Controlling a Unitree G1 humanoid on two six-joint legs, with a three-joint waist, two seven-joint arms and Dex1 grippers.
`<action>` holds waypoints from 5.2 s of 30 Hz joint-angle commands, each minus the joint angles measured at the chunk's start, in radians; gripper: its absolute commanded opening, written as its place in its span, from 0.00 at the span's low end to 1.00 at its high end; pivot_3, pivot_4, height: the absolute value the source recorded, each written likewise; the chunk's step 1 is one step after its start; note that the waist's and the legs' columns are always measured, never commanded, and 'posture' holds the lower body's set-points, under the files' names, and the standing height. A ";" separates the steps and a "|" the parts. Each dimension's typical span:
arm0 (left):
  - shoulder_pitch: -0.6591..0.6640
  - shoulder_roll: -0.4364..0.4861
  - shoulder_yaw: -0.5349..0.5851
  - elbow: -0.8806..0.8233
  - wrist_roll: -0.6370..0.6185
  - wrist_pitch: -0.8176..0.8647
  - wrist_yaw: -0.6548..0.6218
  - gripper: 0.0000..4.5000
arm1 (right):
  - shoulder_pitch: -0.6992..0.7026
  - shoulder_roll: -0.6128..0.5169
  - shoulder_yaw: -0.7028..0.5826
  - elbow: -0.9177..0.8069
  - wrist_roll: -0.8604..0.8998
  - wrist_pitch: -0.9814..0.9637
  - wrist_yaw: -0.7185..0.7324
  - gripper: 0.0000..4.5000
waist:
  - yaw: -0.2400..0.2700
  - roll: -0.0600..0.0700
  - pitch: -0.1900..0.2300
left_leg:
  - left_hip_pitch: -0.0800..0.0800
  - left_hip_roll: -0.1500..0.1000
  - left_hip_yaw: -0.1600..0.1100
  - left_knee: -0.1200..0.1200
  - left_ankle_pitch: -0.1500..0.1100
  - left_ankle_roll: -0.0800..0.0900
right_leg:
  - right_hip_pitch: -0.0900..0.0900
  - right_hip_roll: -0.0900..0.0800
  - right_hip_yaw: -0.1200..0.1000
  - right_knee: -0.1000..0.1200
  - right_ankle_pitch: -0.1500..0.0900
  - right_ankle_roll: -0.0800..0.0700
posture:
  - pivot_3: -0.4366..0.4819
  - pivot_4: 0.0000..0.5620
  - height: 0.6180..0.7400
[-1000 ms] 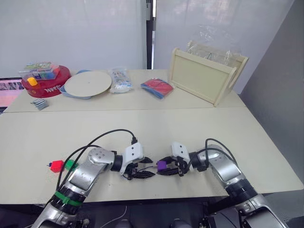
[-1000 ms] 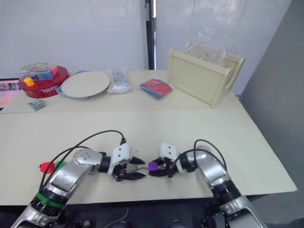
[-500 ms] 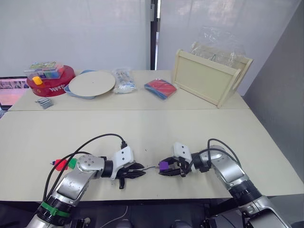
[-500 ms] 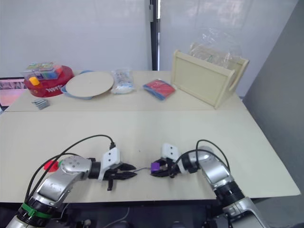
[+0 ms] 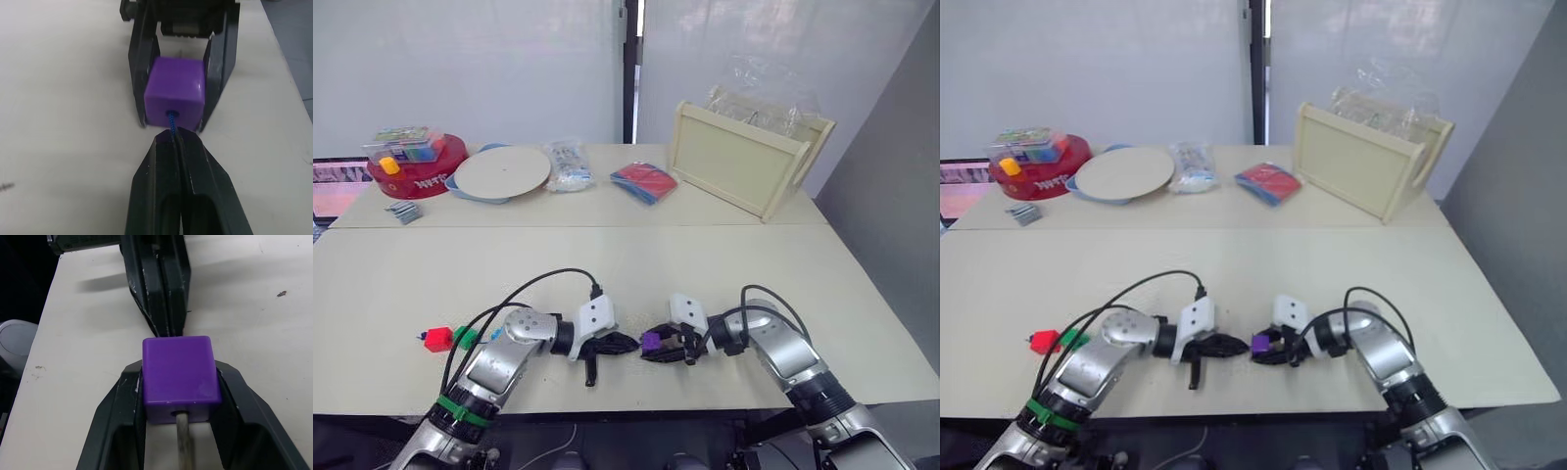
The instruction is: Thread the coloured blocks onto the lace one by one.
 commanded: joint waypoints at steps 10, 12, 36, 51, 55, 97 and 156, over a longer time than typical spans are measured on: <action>-0.017 0.039 0.050 -0.076 -0.067 0.088 -0.018 0.35 | 0.011 -0.008 0.004 0.014 -0.015 0.050 -0.036 0.27 | -0.002 0.000 0.000 | 0.000 0.000 0.000 -0.001 0.000 0.000 | 0.000 0.000 0.000 0.000 0.000 0.000 | 0.48 0.27 1.00; -0.013 0.064 0.055 -0.097 -0.078 0.106 -0.026 0.49 | 0.016 -0.009 -0.004 0.004 -0.010 0.055 -0.045 0.50 | -0.002 0.000 0.000 | 0.000 0.000 0.000 -0.001 0.000 0.000 | 0.000 0.000 0.000 0.000 0.000 0.000 | 0.48 0.27 1.00; -0.132 -0.119 -0.119 0.133 0.053 -0.044 -0.016 0.65 | 0.224 -0.224 -0.148 -0.285 0.033 0.083 -0.153 1.00 | 0.025 0.000 0.001 | -0.011 -0.002 -0.001 0.002 -0.001 0.001 | -0.007 -0.001 0.000 -0.003 0.000 0.001 | 0.48 0.27 1.00; -0.116 -0.096 -0.117 0.113 0.055 -0.037 -0.043 0.27 | 0.271 -0.247 -0.155 -0.283 0.035 0.034 -0.141 0.29 | 0.024 0.000 0.001 | -0.011 -0.002 -0.001 0.003 -0.001 0.001 | -0.007 -0.001 0.000 -0.003 0.000 0.001 | 0.48 0.27 1.00; -0.109 -0.086 -0.115 0.104 0.053 -0.034 -0.047 0.27 | 0.261 -0.246 -0.155 -0.276 0.036 0.036 -0.135 0.00 | 0.025 0.000 0.001 | -0.010 -0.002 -0.001 0.003 -0.001 0.001 | -0.007 -0.001 0.000 -0.003 0.000 0.001 | 0.48 0.27 1.00; -0.117 0.667 0.078 -0.070 0.066 0.121 -0.388 0.94 | 0.155 -0.217 -0.100 -0.293 0.048 0.120 -0.110 0.00 | -0.013 0.000 0.003 | -0.012 0.001 0.001 -0.007 0.000 0.001 | -0.016 0.001 0.001 0.001 -0.001 -0.002 | 0.48 0.27 1.00; -0.210 0.655 -0.174 0.198 0.513 -0.040 -0.425 0.27 | 0.429 -0.374 -0.393 -0.419 0.010 0.161 -0.403 0.00 | -0.041 0.004 0.001 | -0.004 0.004 0.001 -0.007 0.000 0.002 | -0.013 0.006 0.005 0.007 -0.002 -0.003 | 0.48 0.27 1.00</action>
